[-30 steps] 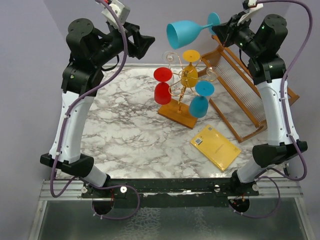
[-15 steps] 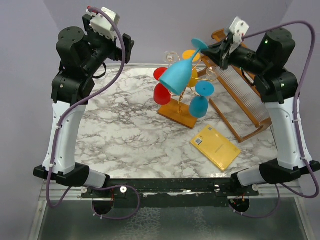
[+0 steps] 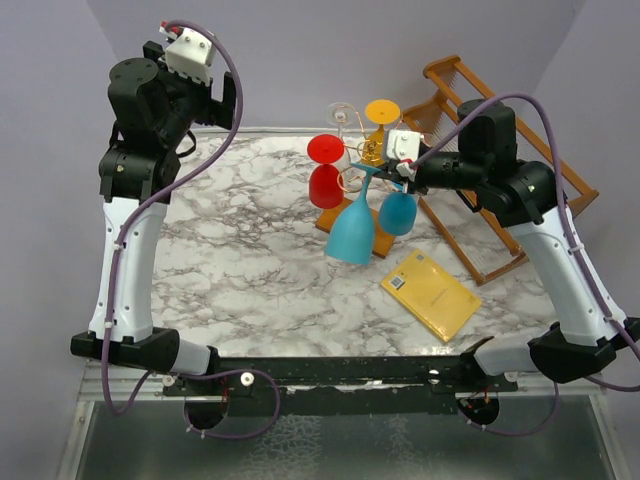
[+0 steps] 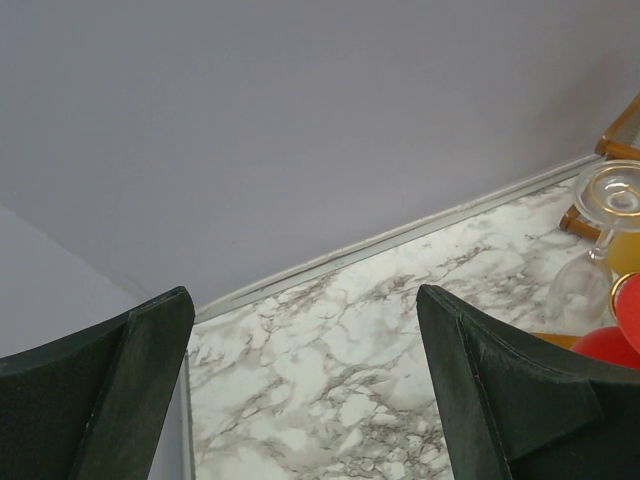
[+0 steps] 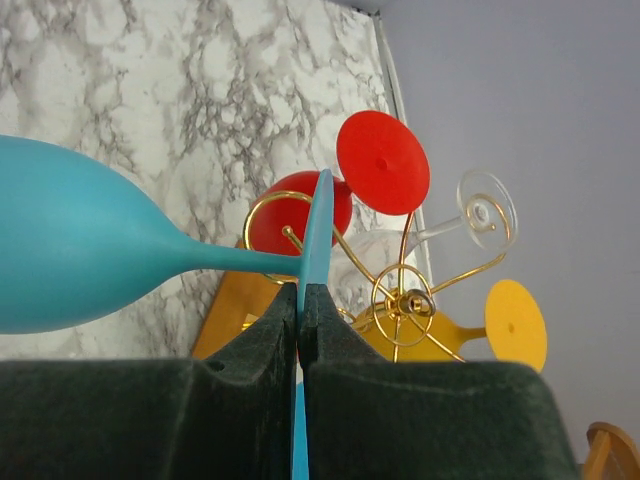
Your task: Place the wine glass upside down on the wine glass rack
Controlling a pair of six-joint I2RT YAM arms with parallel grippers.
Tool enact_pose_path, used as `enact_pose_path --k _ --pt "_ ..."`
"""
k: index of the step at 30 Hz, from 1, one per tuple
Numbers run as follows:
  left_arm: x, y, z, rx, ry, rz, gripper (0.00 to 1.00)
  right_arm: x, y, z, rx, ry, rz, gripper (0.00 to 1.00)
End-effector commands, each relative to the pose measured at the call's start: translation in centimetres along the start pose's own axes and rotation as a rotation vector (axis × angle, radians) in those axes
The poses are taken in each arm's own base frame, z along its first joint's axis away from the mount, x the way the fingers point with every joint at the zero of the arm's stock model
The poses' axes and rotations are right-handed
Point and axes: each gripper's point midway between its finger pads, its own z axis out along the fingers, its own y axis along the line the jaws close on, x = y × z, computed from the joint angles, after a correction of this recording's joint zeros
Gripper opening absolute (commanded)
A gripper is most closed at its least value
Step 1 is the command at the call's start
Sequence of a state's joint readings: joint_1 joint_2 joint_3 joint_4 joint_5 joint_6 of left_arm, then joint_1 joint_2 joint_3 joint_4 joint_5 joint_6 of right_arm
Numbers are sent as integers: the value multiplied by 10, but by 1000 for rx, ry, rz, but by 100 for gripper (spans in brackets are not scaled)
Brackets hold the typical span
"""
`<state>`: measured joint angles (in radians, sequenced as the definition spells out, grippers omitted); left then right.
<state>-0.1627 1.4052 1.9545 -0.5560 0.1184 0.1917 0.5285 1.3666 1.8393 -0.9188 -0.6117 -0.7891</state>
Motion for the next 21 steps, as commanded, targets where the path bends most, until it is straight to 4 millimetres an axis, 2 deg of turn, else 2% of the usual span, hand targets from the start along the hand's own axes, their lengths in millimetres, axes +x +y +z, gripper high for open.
enact_pose_path --k 1,11,21 --pt "-10 14 -8 -42 -33 -2 97 13 2 -12 30 101 -135 1" --pt "-6 18 -4 -33 -30 -24 97 43 -16 -5 119 275 -239 1" --pt "-6 16 1 -19 -32 -38 97 53 -25 11 165 353 -302 1"
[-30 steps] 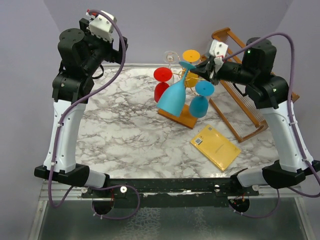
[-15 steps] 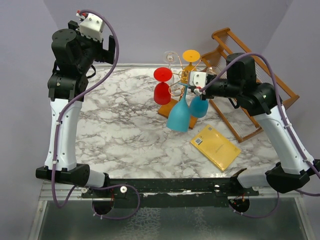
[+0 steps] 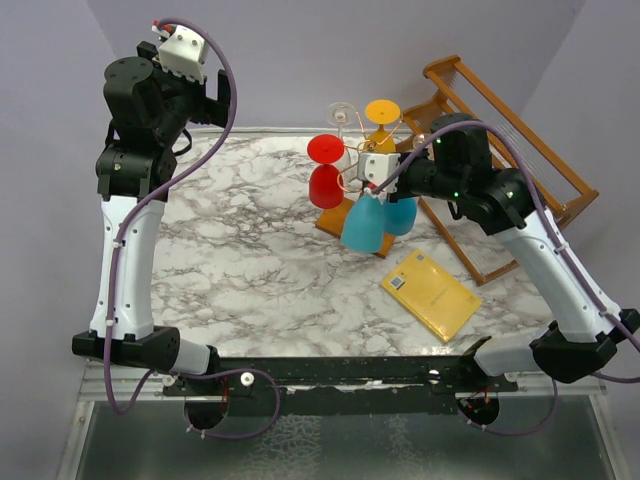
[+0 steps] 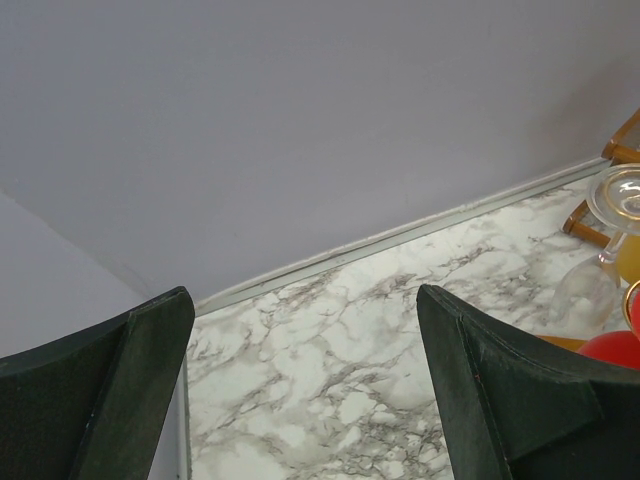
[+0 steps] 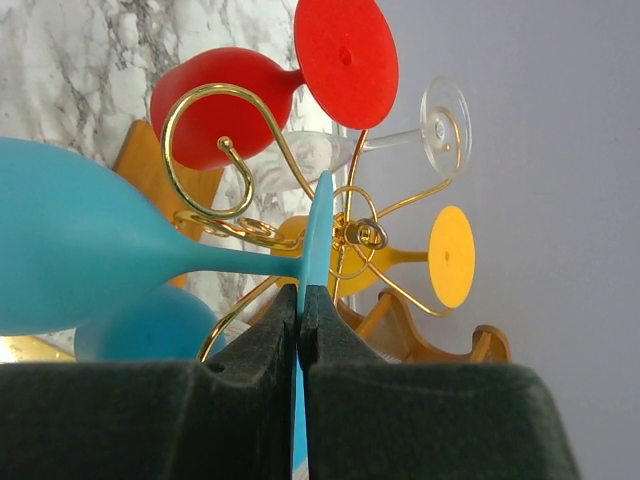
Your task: Place the wine glass upside down on the wine glass rack
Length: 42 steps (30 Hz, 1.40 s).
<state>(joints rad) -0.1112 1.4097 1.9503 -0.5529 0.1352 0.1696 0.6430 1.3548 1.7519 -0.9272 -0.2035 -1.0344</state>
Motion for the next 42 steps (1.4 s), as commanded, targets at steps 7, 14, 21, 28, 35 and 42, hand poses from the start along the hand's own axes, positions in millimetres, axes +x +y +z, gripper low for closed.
enact_pose_path --k 7,14,21,28,35,42 --pt "-15 -1 0 18 -52 -14 97 4 -21 25 118 87 -86 1" --pt "-20 -1 -4 20 -66 -11 97 -3 -26 33 148 71 -99 1" --pt "-25 1 -11 11 -80 3 97 -14 -25 39 144 33 -98 1" --pt "-28 1 -15 11 -88 10 97 -24 -20 45 125 3 -100 1" --pt "-29 0 -16 18 -93 12 97 -34 -14 49 94 -32 -94 2" --pt "-31 -2 -17 27 -98 7 97 -41 -11 49 75 -61 -81 3"
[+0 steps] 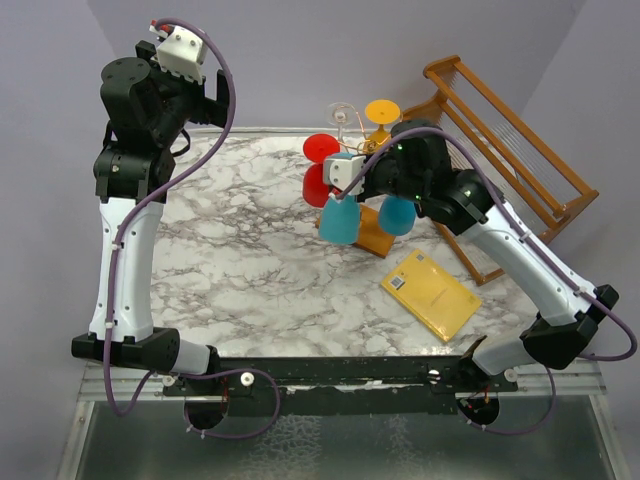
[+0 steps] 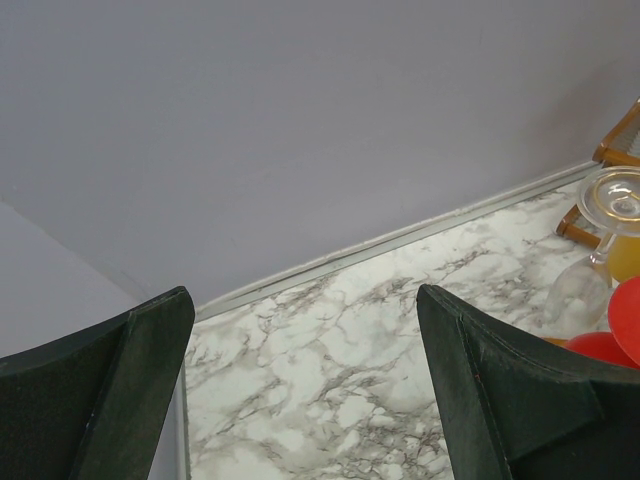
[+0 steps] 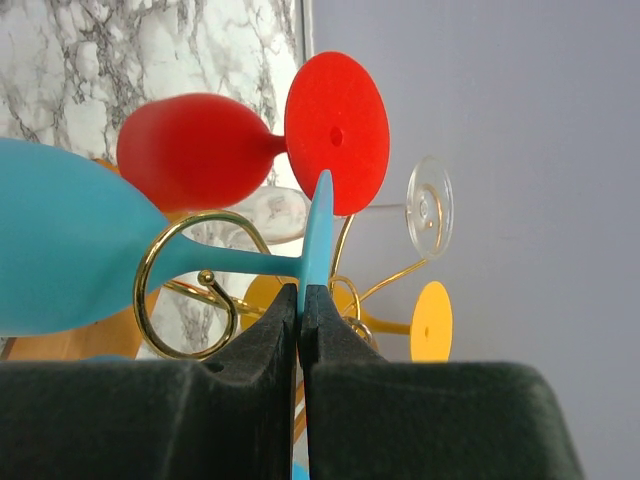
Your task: Place the wine glass upside down on the wine glass rack
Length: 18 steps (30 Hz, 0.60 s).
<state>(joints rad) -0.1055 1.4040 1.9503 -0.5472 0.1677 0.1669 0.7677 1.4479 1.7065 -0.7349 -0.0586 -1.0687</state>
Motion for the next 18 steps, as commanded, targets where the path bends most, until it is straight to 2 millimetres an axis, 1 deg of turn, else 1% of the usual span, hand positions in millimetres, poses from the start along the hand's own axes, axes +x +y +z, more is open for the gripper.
enact_pose_path --k 1,10,18 --pt "-28 1 -15 4 -83 10 97 -20 -11 -4 24 -66 15 3" --pt "-28 -1 -15 11 -82 10 97 -26 -7 -8 2 -91 23 3" --pt "-29 -1 -15 15 -85 10 97 -33 -5 -17 -19 -124 29 3"
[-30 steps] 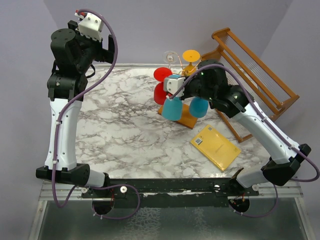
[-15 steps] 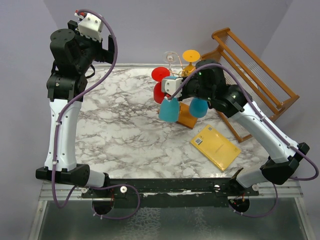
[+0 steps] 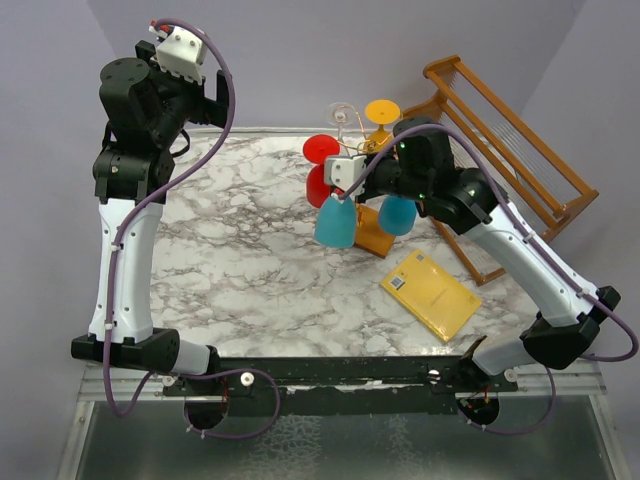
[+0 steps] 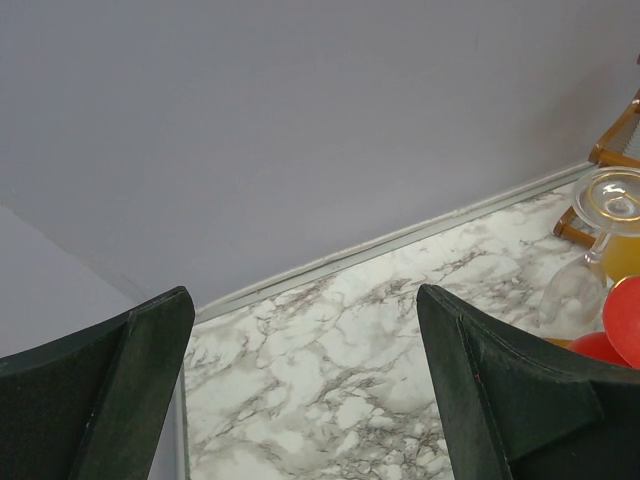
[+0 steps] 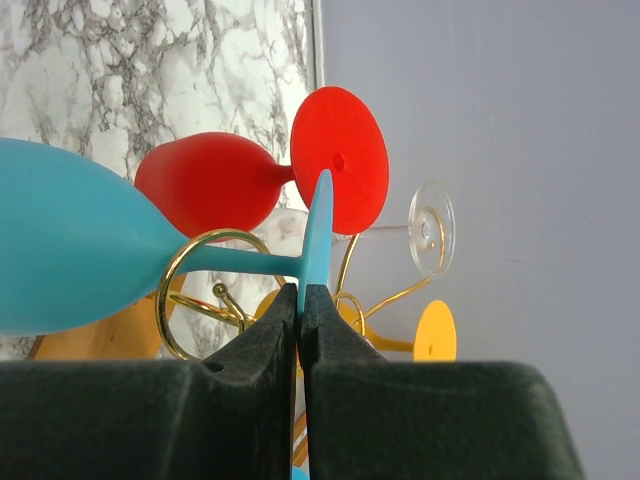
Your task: Place the wine glass upside down on the wine glass rack
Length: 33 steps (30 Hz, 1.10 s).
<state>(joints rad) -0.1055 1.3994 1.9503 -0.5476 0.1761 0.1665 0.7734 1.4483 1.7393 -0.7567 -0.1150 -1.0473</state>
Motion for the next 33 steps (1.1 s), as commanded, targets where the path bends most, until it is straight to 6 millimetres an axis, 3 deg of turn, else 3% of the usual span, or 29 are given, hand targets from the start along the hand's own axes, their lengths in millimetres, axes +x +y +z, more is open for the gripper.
enact_pose_path --k 1,16,33 --pt "-27 0 -13 8 -79 10 97 -20 -4 -13 -3 -68 11 3" --pt "-26 -1 -12 18 -77 16 97 -17 3 -33 -16 -55 -3 5" --pt "-28 -4 -15 32 -81 23 97 7 6 -33 32 44 -17 8"
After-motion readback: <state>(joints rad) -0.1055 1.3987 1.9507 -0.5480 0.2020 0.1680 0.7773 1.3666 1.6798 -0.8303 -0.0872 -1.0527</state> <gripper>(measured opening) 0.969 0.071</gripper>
